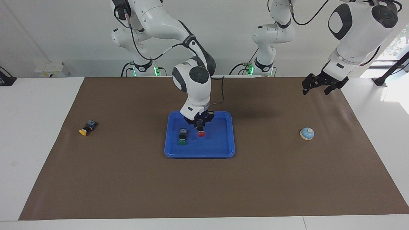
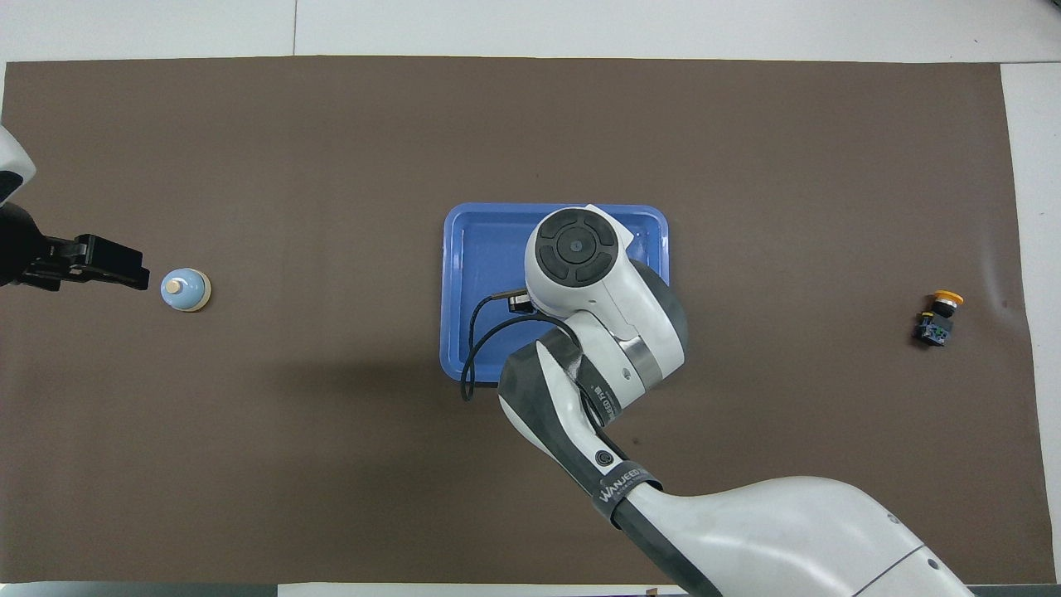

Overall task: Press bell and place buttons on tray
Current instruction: 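Carry the red button with the right gripper into the tray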

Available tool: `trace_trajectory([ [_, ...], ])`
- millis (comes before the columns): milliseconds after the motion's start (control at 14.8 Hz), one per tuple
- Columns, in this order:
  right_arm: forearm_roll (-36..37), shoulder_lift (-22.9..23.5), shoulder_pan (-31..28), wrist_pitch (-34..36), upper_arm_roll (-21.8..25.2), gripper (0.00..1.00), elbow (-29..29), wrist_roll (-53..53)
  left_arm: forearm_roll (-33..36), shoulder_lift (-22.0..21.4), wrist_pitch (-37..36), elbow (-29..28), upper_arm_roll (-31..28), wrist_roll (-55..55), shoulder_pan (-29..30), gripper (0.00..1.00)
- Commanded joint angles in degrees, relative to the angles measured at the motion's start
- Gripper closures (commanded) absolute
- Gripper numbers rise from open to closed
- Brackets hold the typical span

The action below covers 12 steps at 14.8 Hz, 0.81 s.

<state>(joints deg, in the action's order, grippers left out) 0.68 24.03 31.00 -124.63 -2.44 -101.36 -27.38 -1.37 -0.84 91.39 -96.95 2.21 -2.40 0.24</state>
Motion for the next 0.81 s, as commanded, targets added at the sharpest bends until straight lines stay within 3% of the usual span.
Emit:
trace_trajectory([
  [0, -0.42, -1.27, -0.24, -6.04, 0.07, 1.00, -6.03, 1.46, 0.49, -0.39, -0.77, 0.27, -0.28, 0.21, -0.24, 0.00],
  [337, -0.94, -1.27, -0.24, -5.54, 0.07, 1.00, -6.05, -0.64, 0.49, -0.39, -0.77, 0.27, -0.28, 0.21, -0.24, 0.00],
  [405, -0.95, -1.36, -0.24, -4.84, 0.07, 0.94, -5.87, -2.92, 0.49, -0.39, -0.77, 0.27, -0.28, 0.21, -0.24, 0.00],
  [472, -0.95, -1.62, -0.24, -4.74, 0.07, 0.01, -5.78, -4.16, 0.49, -0.39, -0.77, 0.27, -0.28, 0.21, -0.24, 0.00],
  [607, -1.29, -2.49, -1.02, -1.86, 0.07, 0.00, -3.42, -6.01, 0.49, -0.39, -0.77, 0.27, -0.28, 0.21, -0.24, 0.00],
  [742, -2.70, -3.72, -3.65, 5.76, 0.33, 0.00, 1.58, -6.10, 0.49, -0.39, -0.77, 0.36, -0.28, 0.21, -0.24, 0.00],
])
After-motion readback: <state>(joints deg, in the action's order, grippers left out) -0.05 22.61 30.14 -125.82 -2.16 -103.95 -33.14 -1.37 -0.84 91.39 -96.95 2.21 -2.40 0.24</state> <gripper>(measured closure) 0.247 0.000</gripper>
